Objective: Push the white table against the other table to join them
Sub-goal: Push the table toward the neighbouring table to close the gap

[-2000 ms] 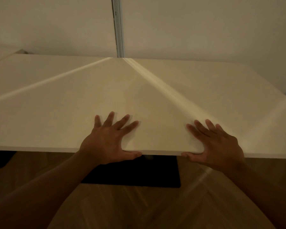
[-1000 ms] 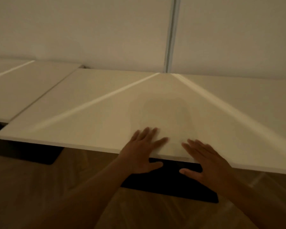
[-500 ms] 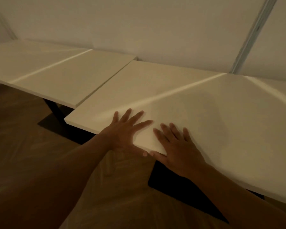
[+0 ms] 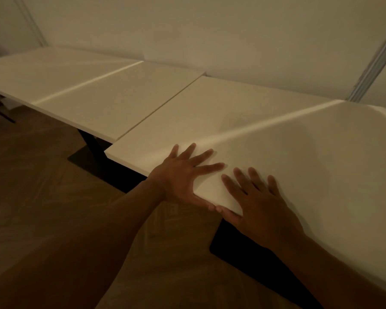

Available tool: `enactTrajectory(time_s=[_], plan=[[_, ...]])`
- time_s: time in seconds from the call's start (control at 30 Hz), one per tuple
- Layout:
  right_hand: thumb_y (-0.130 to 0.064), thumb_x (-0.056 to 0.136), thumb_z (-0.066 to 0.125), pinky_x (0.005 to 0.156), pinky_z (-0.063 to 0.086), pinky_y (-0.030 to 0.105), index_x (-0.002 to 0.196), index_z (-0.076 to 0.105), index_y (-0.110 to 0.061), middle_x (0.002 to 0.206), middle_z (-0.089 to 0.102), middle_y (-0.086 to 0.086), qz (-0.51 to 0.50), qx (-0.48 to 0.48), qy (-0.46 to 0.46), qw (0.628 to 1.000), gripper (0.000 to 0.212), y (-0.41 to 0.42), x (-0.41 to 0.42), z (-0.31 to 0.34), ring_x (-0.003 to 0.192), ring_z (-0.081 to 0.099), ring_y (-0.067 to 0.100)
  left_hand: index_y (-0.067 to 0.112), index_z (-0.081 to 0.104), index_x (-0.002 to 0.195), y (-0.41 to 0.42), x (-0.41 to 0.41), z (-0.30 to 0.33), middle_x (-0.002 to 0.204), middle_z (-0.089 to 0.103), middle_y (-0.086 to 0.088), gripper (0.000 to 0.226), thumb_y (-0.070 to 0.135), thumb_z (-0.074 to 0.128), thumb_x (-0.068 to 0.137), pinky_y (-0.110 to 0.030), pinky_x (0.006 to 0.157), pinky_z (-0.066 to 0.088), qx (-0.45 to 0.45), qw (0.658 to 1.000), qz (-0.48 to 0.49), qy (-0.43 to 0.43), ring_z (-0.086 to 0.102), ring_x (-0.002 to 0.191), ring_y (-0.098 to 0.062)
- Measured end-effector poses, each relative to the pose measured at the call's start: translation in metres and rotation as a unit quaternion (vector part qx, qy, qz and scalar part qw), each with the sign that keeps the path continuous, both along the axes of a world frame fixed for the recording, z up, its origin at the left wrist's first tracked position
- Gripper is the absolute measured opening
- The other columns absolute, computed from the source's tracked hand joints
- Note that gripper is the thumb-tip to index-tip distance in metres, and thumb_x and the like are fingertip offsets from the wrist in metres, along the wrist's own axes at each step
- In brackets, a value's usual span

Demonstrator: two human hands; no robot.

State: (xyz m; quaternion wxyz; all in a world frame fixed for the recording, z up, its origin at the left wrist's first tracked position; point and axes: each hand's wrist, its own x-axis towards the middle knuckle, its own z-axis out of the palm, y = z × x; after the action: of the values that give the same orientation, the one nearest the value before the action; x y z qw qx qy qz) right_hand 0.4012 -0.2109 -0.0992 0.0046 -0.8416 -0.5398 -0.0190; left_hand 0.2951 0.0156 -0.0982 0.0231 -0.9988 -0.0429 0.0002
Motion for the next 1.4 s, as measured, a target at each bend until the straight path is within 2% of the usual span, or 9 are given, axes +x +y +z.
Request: enactTrajectory(time_s=[0.2,0.33,0.47,0.63,0.77,1.0,1.2,1.3,1.4], plan=[[-0.073,0.091,0.014,0.110,0.029,0.066,0.151,0.032,-0.029,0.157,0.035,0.009,-0.012,-0.006,0.014,1.000,0.077,0.011,0.007,0.002,0.144,0.031,0.038,0.060,-0.014,0.152,0.013,0.011,0.002,0.171,-0.008,0.007,0.108,0.103,0.033,0.065,-0.069,0.121,-0.002,-0.001,1.000,-0.005,0.010,-0.008,0.155,-0.038],[-0.076,0.090,0.015,0.112,0.026,0.065,0.153,0.027,-0.031,0.160,0.029,0.005,-0.019,-0.006,0.033,0.999,0.079,0.008,0.004,0.007,0.147,0.024,0.035,0.058,-0.013,0.153,0.011,0.010,0.005,0.171,-0.010,0.006,0.109,0.102,0.039,0.068,-0.069,0.120,-0.003,-0.010,1.000,-0.009,0.016,-0.011,0.155,-0.038],[-0.077,0.088,0.019,0.113,0.025,0.064,0.152,0.030,-0.033,0.160,0.030,0.002,-0.026,0.007,0.045,0.999,0.079,0.009,0.003,0.009,0.148,0.024,0.032,0.058,-0.012,0.154,0.013,0.010,0.002,0.171,-0.011,0.006,0.109,0.104,0.035,0.067,-0.069,0.120,-0.005,-0.025,1.000,-0.016,0.001,-0.013,0.155,-0.038],[-0.080,0.088,0.019,0.117,0.022,0.059,0.153,0.025,-0.037,0.162,0.025,-0.004,-0.030,0.022,0.049,0.998,0.078,0.008,0.003,0.005,0.150,0.018,0.025,0.056,-0.008,0.155,0.015,0.009,-0.005,0.171,-0.006,0.005,0.109,0.107,0.028,0.066,-0.069,0.118,-0.009,-0.030,0.999,-0.028,-0.027,-0.010,0.155,-0.039],[-0.079,0.089,0.023,0.117,0.024,0.058,0.153,0.024,-0.039,0.161,0.027,-0.006,-0.037,0.023,0.047,0.998,0.076,0.007,0.001,0.005,0.150,0.019,0.022,0.055,-0.007,0.156,0.014,0.007,0.000,0.171,-0.007,0.005,0.109,0.105,0.032,0.067,-0.071,0.117,-0.010,-0.043,0.999,-0.026,-0.013,-0.012,0.155,-0.038],[-0.075,0.089,0.035,0.111,0.033,0.060,0.149,0.036,-0.034,0.157,0.035,-0.004,-0.038,0.037,0.037,0.998,0.073,0.007,0.000,0.007,0.146,0.031,0.024,0.051,-0.005,0.158,0.012,0.009,0.009,0.171,-0.010,0.002,0.110,0.101,0.035,0.070,-0.072,0.116,-0.010,-0.041,0.999,-0.026,0.009,-0.013,0.154,-0.040],[-0.076,0.087,0.037,0.110,0.034,0.059,0.145,0.046,-0.032,0.154,0.041,-0.003,-0.039,0.053,0.023,0.998,0.074,0.008,-0.001,0.009,0.143,0.036,0.026,0.051,-0.008,0.158,0.013,0.009,0.004,0.171,-0.012,0.002,0.109,0.104,0.029,0.069,-0.072,0.116,-0.011,-0.047,0.998,-0.030,0.001,-0.016,0.154,-0.039],[-0.074,0.080,0.049,0.106,0.029,0.056,0.138,0.056,-0.028,0.148,0.049,-0.001,-0.033,0.076,0.003,0.997,0.075,0.010,0.000,0.011,0.137,0.044,0.029,0.051,-0.006,0.159,0.016,0.011,0.002,0.171,-0.011,0.002,0.109,0.105,0.025,0.070,-0.073,0.115,-0.008,-0.048,0.998,-0.034,0.003,-0.015,0.154,-0.040],[-0.072,0.071,0.057,0.102,0.031,0.055,0.130,0.064,-0.027,0.140,0.058,0.001,-0.028,0.099,-0.017,0.995,0.075,0.013,0.001,0.017,0.129,0.053,0.032,0.048,0.001,0.161,0.017,0.011,0.003,0.172,-0.002,-0.001,0.106,0.102,0.026,0.073,-0.072,0.114,-0.004,-0.045,0.998,-0.045,0.002,-0.005,0.154,-0.044]])
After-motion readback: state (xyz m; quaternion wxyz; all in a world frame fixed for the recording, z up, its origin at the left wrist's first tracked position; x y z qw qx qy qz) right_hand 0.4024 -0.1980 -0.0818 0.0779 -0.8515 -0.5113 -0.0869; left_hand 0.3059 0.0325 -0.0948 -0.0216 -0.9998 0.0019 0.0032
